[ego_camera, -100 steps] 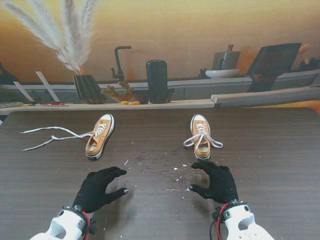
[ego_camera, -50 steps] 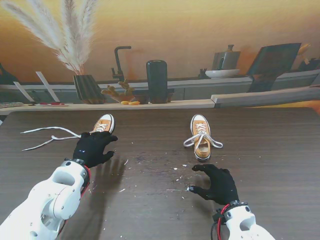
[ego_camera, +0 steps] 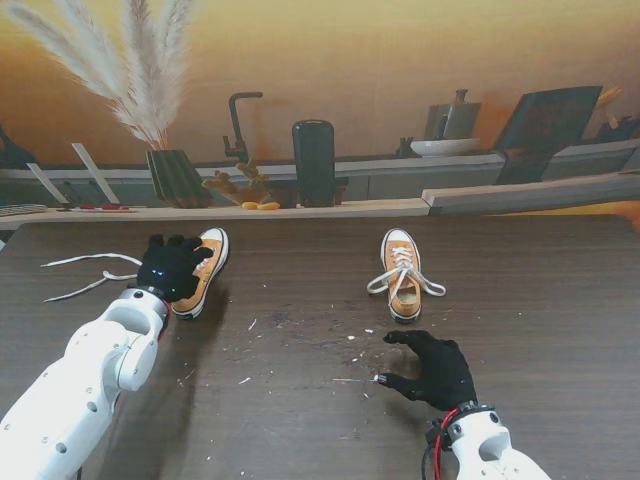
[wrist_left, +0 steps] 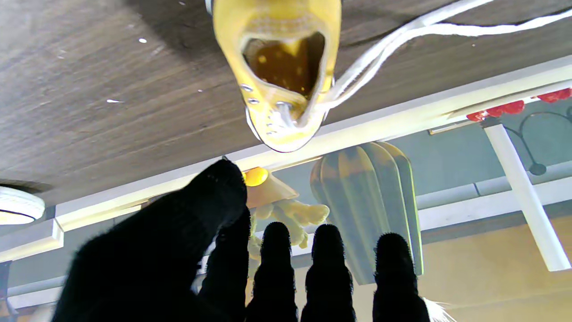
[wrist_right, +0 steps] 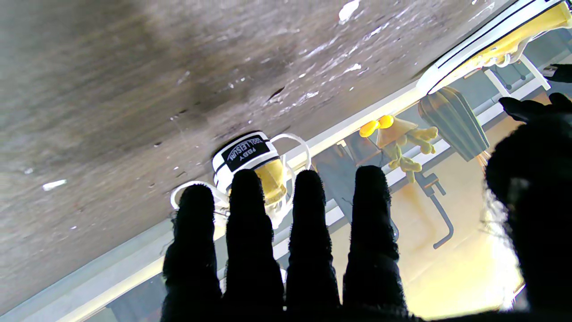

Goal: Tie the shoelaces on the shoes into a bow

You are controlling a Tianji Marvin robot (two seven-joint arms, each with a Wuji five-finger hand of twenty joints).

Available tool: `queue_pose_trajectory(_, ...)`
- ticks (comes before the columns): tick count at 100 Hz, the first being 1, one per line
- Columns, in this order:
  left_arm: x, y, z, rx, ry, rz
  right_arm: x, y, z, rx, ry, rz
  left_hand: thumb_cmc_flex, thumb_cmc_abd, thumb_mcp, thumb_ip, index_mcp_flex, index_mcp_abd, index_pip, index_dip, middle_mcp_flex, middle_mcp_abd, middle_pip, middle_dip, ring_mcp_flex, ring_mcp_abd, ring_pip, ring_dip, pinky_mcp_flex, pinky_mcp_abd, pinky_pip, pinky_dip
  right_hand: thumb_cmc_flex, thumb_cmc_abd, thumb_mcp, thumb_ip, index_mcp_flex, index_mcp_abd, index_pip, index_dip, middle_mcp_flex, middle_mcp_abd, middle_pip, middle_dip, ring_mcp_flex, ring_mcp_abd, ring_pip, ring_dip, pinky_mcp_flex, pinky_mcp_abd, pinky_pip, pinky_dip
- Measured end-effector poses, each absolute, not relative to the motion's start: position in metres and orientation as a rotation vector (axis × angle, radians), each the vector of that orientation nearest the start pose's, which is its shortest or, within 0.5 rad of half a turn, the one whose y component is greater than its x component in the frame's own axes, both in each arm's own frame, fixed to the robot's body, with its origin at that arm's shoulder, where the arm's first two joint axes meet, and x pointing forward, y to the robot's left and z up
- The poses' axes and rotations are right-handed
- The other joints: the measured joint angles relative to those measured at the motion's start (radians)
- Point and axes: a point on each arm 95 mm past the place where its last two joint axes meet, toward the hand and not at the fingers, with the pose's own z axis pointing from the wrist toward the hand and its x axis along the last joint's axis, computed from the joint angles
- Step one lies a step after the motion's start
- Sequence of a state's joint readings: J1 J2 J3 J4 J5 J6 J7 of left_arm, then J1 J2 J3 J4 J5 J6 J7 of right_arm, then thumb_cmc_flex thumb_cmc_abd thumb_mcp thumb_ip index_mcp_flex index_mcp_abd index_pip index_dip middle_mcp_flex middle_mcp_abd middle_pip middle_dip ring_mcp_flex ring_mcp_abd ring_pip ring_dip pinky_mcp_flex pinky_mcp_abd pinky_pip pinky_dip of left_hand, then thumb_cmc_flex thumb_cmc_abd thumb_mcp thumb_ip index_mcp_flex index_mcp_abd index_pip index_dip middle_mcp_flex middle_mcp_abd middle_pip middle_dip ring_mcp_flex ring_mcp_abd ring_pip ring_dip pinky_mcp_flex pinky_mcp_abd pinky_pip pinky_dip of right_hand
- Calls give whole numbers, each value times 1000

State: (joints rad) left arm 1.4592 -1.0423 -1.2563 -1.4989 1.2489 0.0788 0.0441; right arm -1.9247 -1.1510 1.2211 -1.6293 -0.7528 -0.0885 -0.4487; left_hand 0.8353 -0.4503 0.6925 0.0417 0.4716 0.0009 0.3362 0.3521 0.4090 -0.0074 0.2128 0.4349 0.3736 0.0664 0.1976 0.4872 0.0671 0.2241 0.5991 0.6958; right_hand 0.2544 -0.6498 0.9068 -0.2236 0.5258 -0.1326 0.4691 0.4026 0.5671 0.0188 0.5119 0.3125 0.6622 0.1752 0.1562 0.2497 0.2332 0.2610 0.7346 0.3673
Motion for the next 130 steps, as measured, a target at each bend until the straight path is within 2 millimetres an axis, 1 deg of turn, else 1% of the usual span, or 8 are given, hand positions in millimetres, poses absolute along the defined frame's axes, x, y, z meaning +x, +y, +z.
queue_pose_trajectory(22,459,71,-307,-937,1455,-1114,281,10,-397,1534,1112,1744,0,-41,23,-17,-1,0,0,0,-1,-11,10,0,-12,-10,0,-2,0,-1,-2,0,0,0,0,0,-9,0,0,0,0,0,0,0,0,2,0,0,0,0,0,0)
queue_pose_trajectory(29,464,73,-313,-918,1461,-1104,281,10,-397,1535,1113,1744,0,-49,41,-18,-2,-59,1,0,-17,-13,11,-1,-14,-12,-2,-2,0,-2,-13,-1,0,0,0,0,-9,-1,0,0,0,0,0,0,0,11,0,0,0,0,0,0)
queue_pose_trajectory(39,470,75,-321,-914,1478,-1079,281,11,-398,1537,1115,1739,0,-73,63,-20,-9,-63,6,0,-30,-13,11,-11,-27,-17,-3,-3,0,-23,-26,-3,0,2,0,0,-9,-3,0,0,0,0,0,0,0,11,0,0,0,0,0,0)
queue_pose_trajectory(42,471,75,-323,-915,1482,-1071,281,10,-398,1539,1116,1736,0,-74,73,-29,-16,-73,-5,0,-36,-13,11,-11,-27,-17,-3,-3,-1,-24,-29,-6,0,3,-7,0,-9,-4,0,0,0,0,0,0,0,11,0,0,0,0,0,0)
queue_pose_trajectory(57,474,77,-330,-914,1502,-1044,281,10,-398,1543,1116,1728,0,-98,75,-29,-28,-108,11,-1,-76,-13,4,-19,-79,-23,-14,-14,-20,-26,-58,-14,0,16,-10,0,-9,-12,0,0,0,0,0,0,0,11,0,0,0,0,0,0)
queue_pose_trajectory(107,478,82,-353,-873,1569,-950,281,12,-399,1553,1104,1725,-44,-136,89,-45,-90,-114,-20,-15,-163,-14,-24,-26,-146,-23,-38,-15,-48,-53,-196,-29,0,24,-10,0,-9,-17,0,0,0,6,0,0,0,23,0,0,0,0,0,0)
queue_pose_trajectory(124,487,85,-362,-884,1535,-980,280,13,-399,1551,1099,1729,-47,-134,75,-45,-90,-124,-7,-15,-174,-15,-25,-26,-144,4,-38,-16,-12,-53,-204,-28,0,24,-10,0,-9,-29,0,0,0,12,0,0,0,24,0,0,0,1,1,0)
queue_pose_trajectory(130,488,86,-367,-875,1516,-998,280,13,-400,1551,1100,1731,-19,-123,72,-49,-90,-158,15,-15,-174,-34,-22,-26,-140,28,-38,-16,2,-54,-194,-13,0,24,-10,0,-9,-40,0,0,0,12,0,0,0,24,0,0,0,2,2,3)
